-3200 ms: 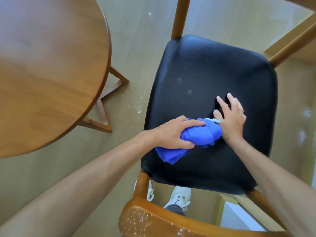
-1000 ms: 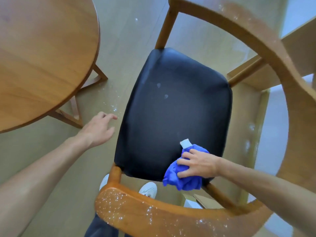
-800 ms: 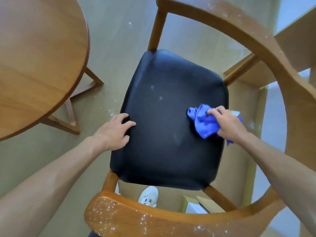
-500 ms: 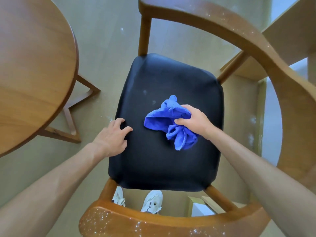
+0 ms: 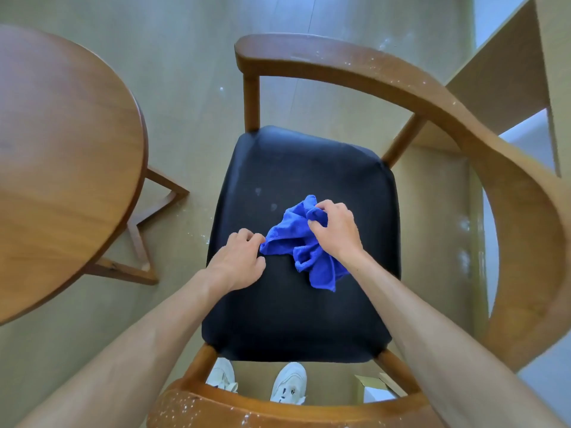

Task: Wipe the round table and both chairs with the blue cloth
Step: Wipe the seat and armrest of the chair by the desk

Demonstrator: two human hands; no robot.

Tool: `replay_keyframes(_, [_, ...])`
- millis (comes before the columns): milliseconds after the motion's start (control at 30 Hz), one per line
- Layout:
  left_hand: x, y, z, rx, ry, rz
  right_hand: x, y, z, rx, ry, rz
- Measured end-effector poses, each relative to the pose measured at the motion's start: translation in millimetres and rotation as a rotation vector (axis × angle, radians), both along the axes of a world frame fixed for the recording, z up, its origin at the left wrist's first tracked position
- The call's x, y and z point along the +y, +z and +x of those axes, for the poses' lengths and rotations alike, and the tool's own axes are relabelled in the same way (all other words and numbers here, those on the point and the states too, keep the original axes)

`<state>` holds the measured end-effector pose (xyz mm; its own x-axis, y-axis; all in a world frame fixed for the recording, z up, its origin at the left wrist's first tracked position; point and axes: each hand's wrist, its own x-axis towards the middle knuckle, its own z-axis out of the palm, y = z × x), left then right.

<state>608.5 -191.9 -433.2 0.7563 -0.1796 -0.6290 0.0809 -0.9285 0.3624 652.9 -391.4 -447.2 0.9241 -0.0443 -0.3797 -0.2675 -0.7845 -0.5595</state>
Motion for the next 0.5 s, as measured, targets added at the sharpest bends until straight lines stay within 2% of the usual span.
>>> replay_keyframes(233, [-4, 27, 6, -0.099, 0.113, -0.111, -18, 68, 6, -0.162, -0.016, 0.168])
replay_keyframes(367, [-11, 73, 22, -0.237, 0.173, -0.258, -39, 141, 6, -0.241, 0.111, 0.159])
replay_keyframes(500, [-18, 150, 46, -0.364, 0.109, -0.405, -41, 228, 7, -0.287, 0.295, 0.092])
